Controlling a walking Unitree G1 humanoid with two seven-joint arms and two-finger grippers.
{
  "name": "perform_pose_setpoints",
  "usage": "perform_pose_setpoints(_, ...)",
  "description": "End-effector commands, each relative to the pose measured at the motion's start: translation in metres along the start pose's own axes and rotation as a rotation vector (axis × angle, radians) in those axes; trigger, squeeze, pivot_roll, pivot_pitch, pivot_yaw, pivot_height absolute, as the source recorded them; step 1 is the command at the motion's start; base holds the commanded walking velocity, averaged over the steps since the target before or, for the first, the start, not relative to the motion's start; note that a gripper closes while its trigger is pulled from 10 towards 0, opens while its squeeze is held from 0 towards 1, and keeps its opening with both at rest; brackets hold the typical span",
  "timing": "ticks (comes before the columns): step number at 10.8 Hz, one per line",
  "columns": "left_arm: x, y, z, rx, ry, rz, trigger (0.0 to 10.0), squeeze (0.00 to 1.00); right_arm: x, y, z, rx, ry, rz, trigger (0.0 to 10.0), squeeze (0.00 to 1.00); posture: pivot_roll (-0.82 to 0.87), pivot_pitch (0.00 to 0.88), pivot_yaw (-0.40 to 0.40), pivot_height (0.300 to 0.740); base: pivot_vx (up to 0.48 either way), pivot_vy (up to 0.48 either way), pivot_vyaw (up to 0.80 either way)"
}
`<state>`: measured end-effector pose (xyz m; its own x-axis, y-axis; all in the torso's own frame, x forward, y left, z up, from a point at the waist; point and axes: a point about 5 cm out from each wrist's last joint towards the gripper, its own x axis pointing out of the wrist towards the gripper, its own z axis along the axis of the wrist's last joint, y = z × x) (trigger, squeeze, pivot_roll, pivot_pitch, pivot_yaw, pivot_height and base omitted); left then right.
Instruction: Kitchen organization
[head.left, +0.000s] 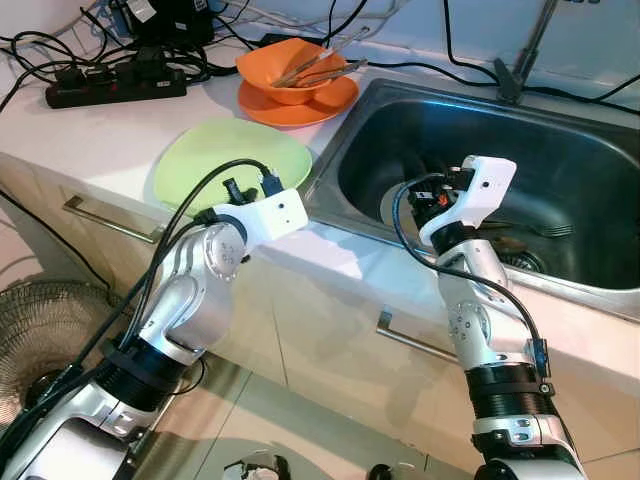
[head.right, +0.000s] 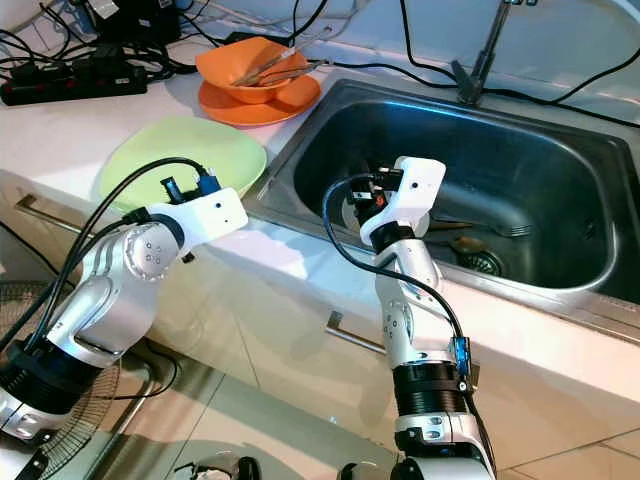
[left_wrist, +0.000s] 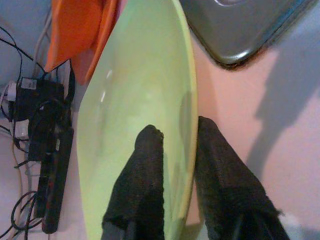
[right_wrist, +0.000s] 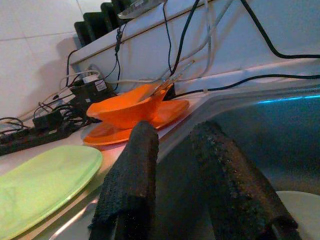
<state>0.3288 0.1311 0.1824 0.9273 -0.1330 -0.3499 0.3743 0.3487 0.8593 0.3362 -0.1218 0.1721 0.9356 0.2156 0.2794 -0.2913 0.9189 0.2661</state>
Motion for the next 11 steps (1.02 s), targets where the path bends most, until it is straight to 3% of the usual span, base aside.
perform_pose_setpoints(1, 0.002, -0.006, -0.002, 0.004, 0.011, -0.03, 0.0, 0.0, 0.002, -0.001, 0.001, 0.013, 0.004, -0.01, 10.0, 0.0, 0.07, 0.075, 0.019, 0.74, 0.0, 0.0, 0.0)
perform_pose_setpoints(6, 0.001, -0.006, 0.001, 0.006, -0.004, -0.037, 0.0, 0.0, 0.002, -0.002, 0.0, 0.019, 0.01, -0.01, 10.0, 0.0, 0.07, 0.076, 0.019, 0.74, 0.0, 0.0, 0.0)
perform_pose_setpoints(8, 0.001, 0.002, 0.004, 0.03, -0.015, 0.009, 0.0, 0.0, 0.002, -0.002, -0.001, 0.025, 0.014, -0.011, 10.0, 0.0, 0.07, 0.072, 0.021, 0.74, 0.0, 0.0, 0.0)
perform_pose_setpoints(11, -0.004, 0.03, 0.017, 0.09, -0.072, 0.16, 0.0, 0.0, 0.002, -0.002, -0.001, 0.031, 0.014, -0.013, 10.0, 0.0, 0.07, 0.064, 0.021, 0.74, 0.0, 0.0, 0.0)
